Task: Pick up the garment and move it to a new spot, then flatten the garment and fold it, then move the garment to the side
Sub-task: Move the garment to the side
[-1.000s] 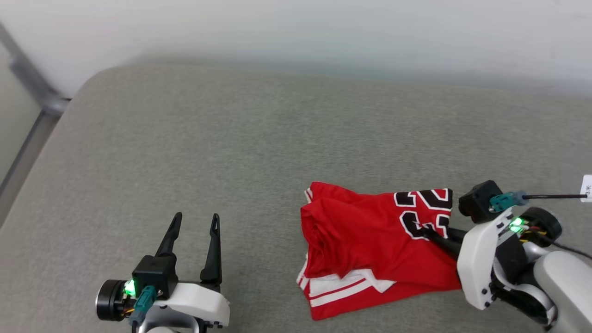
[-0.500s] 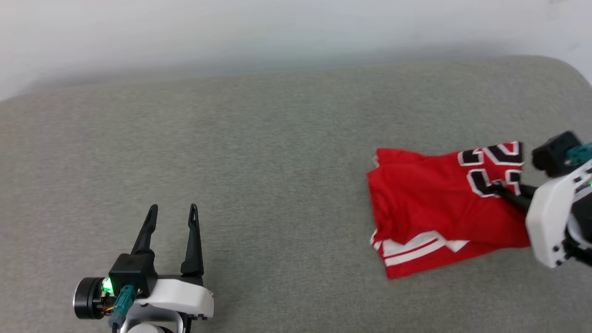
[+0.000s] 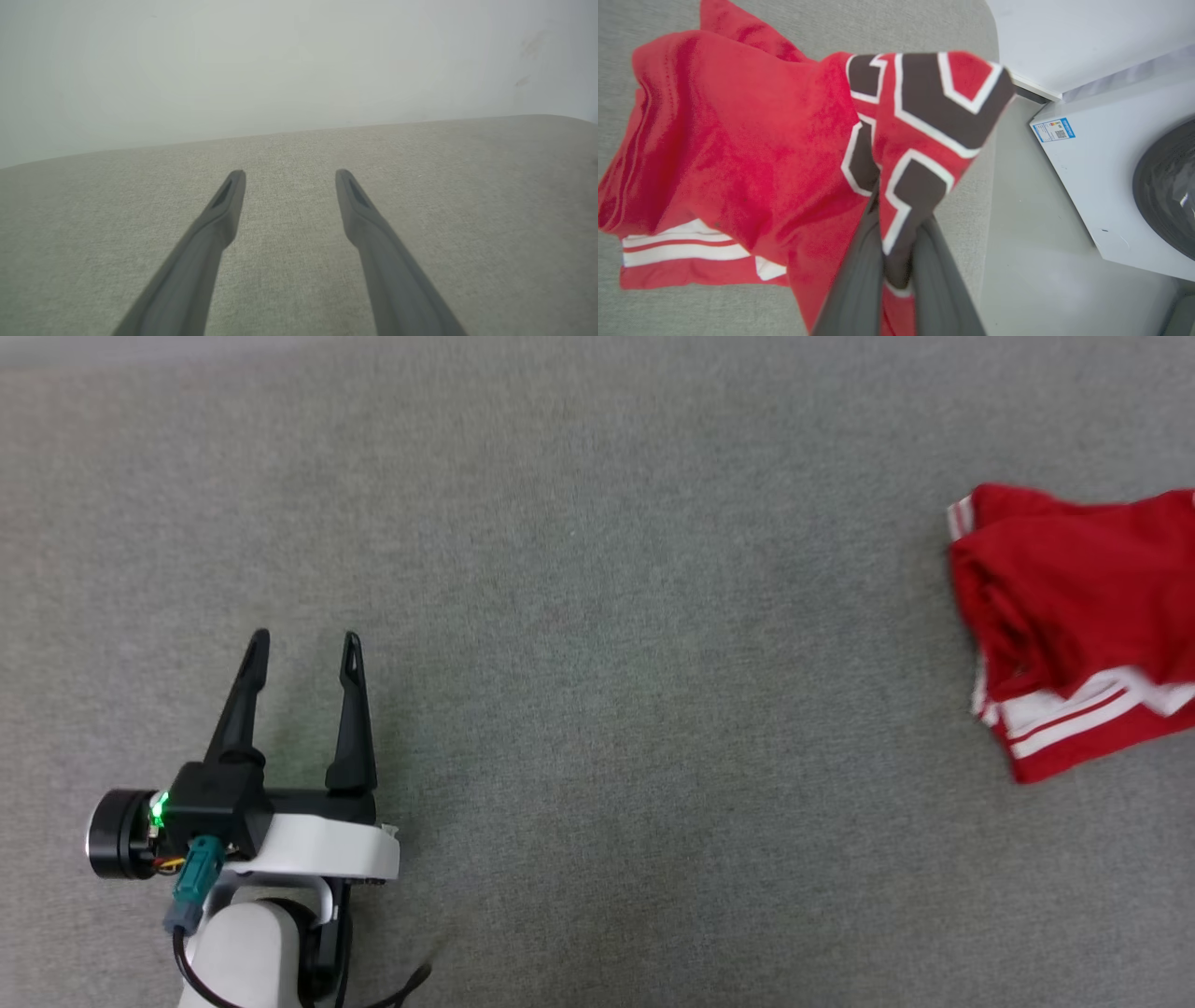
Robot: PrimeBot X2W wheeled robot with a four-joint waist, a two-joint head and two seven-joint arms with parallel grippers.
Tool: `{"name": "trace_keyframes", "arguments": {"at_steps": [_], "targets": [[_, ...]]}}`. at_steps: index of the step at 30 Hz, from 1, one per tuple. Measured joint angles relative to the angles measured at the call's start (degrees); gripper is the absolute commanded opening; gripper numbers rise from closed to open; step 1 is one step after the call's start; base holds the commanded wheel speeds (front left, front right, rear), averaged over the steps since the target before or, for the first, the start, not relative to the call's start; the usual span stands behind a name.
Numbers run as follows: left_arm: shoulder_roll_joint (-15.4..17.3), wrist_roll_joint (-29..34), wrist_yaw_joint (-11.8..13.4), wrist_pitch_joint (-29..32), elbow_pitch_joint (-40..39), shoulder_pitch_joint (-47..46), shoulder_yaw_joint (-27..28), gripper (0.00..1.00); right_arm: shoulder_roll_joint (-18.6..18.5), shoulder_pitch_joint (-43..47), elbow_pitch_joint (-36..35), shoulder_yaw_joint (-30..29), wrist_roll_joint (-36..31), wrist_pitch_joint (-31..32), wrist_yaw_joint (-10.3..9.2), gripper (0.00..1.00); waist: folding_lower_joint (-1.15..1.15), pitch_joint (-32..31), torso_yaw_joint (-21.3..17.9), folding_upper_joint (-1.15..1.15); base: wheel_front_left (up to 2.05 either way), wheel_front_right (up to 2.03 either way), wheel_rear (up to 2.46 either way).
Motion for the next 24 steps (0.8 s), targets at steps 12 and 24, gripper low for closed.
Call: {"name": "trace_keyframes", "arguments": {"at_steps": [12,24], "targets": [[0.87,0.97,-0.56,0.0,-3.01,-4.9,-0.36,1.0,0.41,-4.78,11.7,-15.7,-9.16,0.15,0.01,0.0,0.0,10.59,1.01,0.0,0.0,0.0,0.0],[1.08,1.1,-0.52,0.0,-3.61,-5.64,-0.47,1.0,5.63,-5.23,14.67,-26.17,-18.86,-0.29,0.01,1.0,0.0,11.3,2.4,0.0,0.0,0.0,0.0]]}}
